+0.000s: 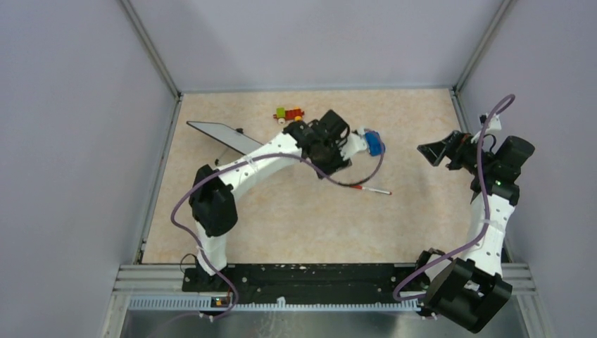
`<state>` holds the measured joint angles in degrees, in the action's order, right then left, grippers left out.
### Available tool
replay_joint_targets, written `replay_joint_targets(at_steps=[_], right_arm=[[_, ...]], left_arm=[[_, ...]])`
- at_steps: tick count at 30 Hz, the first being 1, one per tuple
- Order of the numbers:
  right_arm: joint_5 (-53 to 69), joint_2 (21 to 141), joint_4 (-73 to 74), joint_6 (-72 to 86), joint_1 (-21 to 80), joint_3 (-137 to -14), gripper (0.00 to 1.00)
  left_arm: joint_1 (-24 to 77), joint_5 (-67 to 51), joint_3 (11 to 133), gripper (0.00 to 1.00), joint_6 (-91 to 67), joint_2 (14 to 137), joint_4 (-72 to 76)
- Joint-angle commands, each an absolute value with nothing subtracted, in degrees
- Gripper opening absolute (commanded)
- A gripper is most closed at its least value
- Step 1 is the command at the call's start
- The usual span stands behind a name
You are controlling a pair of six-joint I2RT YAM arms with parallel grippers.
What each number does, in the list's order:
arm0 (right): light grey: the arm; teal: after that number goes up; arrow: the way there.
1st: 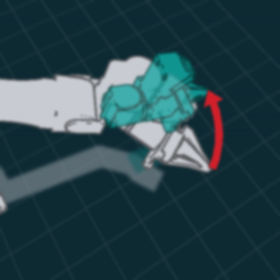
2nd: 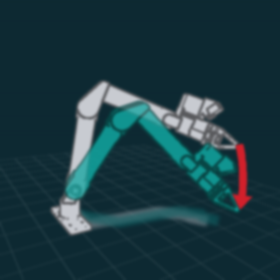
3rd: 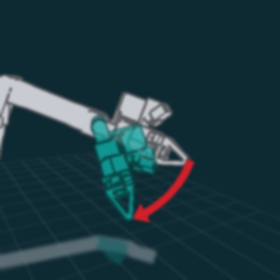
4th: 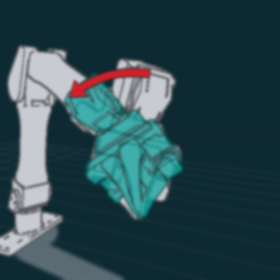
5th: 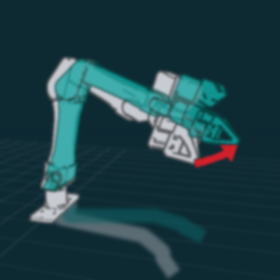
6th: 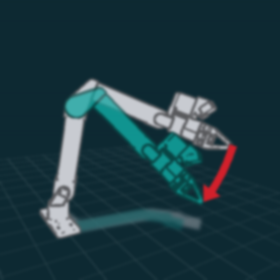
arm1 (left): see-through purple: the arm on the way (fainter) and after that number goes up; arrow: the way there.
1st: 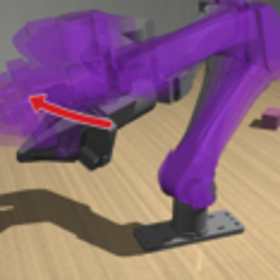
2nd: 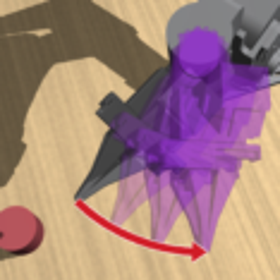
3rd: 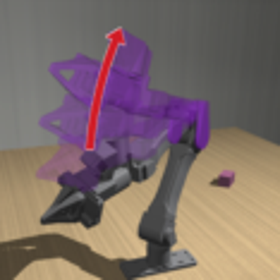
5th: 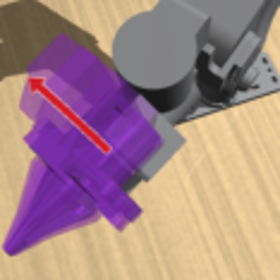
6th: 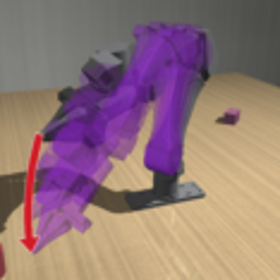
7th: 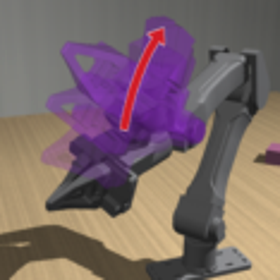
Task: Write a sentence on the whiteboard
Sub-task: Move the whiteboard to the center of the board.
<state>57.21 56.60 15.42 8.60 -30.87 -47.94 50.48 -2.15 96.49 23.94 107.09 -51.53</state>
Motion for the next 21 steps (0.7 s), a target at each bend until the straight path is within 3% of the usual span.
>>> replay_joint_targets(at_steps=[1,5,14,21], right_arm=[[58.77,54.98,14.14,7.20,-30.65,-47.66,0.98],[59.00,54.69,14.24,7.09,-30.57,-47.40,0.98],[59.05,54.76,14.07,7.10,-30.36,-47.11,0.98],[58.80,55.00,13.92,7.06,-30.26,-47.02,0.98]], left_arm=[[40.61,-6.94,112.63,0.59,18.54,114.46,-59.11],[32.07,-5.51,121.67,0.63,17.02,120.14,-57.67],[16.92,-4.82,122.54,0.64,16.24,127.03,-51.63],[13.63,-10.12,122.26,0.67,19.83,131.49,-52.25]])
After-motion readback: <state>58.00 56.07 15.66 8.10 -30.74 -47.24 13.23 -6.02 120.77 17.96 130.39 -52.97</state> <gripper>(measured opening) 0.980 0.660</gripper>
